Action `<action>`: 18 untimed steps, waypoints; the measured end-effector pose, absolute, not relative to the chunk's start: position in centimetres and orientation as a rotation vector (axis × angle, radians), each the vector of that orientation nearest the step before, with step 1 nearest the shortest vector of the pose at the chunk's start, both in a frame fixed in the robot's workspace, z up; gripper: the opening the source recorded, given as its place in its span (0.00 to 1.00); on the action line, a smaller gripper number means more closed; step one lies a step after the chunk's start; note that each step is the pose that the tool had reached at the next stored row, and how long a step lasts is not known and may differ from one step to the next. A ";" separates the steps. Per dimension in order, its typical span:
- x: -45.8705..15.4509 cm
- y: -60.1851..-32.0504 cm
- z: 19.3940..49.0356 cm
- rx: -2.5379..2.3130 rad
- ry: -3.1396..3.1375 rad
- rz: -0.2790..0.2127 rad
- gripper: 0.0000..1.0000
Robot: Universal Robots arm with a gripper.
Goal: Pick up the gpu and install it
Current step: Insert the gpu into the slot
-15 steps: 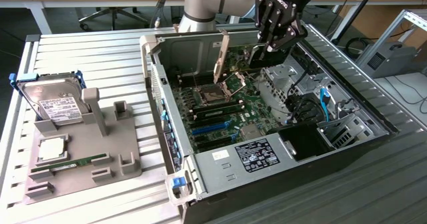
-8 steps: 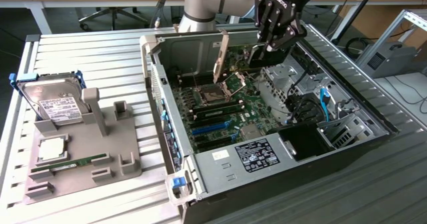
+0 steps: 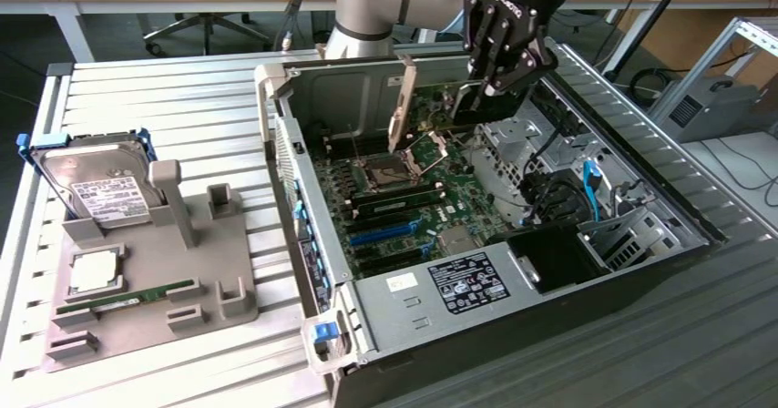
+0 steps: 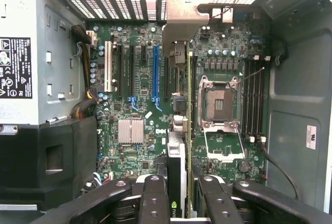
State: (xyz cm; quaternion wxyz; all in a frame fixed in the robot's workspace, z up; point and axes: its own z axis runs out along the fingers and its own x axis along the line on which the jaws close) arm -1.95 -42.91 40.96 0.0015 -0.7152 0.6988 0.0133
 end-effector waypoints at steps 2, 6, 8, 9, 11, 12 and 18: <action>-2.0 -42.9 40.9 -2.245 2.193 0.042 0.27; -2.0 -42.9 40.6 -2.245 2.193 0.042 0.27; -2.0 -42.9 40.5 -2.245 2.193 0.042 0.27; -2.0 -42.9 40.3 -2.245 2.193 0.042 0.27; -2.0 -42.9 40.1 -2.245 2.193 0.042 0.27; -2.0 -42.9 40.0 -2.245 2.193 0.042 0.27; -2.0 -42.9 39.4 -2.245 2.193 0.042 0.27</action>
